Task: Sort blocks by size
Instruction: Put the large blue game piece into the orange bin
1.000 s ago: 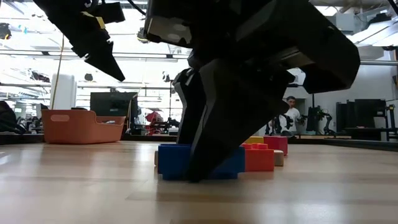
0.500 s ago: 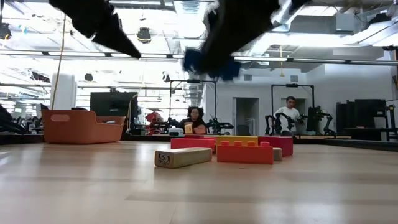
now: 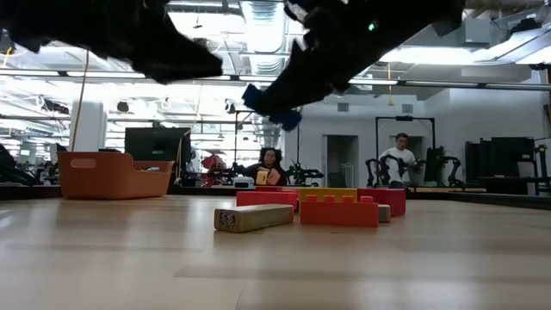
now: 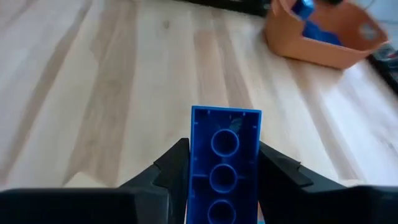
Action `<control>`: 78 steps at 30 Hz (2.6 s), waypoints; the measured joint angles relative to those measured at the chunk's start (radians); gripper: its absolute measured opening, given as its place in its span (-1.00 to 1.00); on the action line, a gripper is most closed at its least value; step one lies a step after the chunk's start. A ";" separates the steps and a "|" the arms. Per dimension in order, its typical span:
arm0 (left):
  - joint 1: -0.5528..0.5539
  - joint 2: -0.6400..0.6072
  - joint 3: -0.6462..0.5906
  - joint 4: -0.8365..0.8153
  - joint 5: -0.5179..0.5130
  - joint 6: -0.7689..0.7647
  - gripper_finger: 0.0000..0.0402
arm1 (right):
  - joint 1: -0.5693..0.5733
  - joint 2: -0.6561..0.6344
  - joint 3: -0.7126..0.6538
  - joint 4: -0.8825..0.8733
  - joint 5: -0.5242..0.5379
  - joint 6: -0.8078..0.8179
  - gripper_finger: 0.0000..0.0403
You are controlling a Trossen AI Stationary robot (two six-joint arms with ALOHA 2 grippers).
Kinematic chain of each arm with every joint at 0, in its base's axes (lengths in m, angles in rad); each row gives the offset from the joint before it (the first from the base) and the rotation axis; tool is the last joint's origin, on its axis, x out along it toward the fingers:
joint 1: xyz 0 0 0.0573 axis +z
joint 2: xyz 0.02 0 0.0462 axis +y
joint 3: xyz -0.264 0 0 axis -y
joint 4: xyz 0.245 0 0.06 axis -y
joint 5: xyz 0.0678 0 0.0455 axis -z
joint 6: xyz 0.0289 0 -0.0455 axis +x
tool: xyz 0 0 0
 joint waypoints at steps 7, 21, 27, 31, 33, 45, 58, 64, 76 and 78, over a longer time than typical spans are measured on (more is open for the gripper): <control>0.008 0.152 0.018 0.167 0.069 0.084 0.02 | -0.019 0.016 0.000 0.090 0.016 -0.025 -0.15; 0.008 0.326 0.099 0.183 0.095 0.153 0.02 | -0.017 0.018 -0.001 0.055 -0.039 -0.014 -0.15; 0.005 0.323 0.099 0.181 0.097 0.188 0.02 | -0.016 0.018 -0.001 0.061 -0.040 -0.013 -0.15; 0.005 0.321 0.100 0.161 0.143 0.162 -0.12 | -0.013 0.019 -0.002 0.080 -0.060 -0.016 -0.15; 0.005 0.321 0.100 0.159 0.172 0.146 -0.22 | -0.012 0.019 -0.003 0.091 -0.076 -0.018 -0.14; 0.006 0.308 0.102 0.069 0.157 0.075 -0.33 | -0.021 0.017 -0.001 0.039 -0.089 0.036 0.16; 0.035 -0.258 0.100 -0.789 -0.370 -0.200 -0.33 | -0.024 -0.117 0.002 -0.285 0.086 0.162 0.24; 0.173 -0.474 0.100 -1.247 -0.404 -0.556 -0.33 | -0.017 -0.113 0.002 -0.280 0.088 0.162 0.24; 0.372 -0.433 0.100 -1.451 -0.346 -0.684 -0.18 | -0.018 -0.111 0.000 -0.286 0.092 0.161 0.24; 0.379 -0.406 0.100 -1.440 -0.346 -0.674 -0.02 | -0.017 -0.111 0.000 -0.287 0.092 0.161 0.24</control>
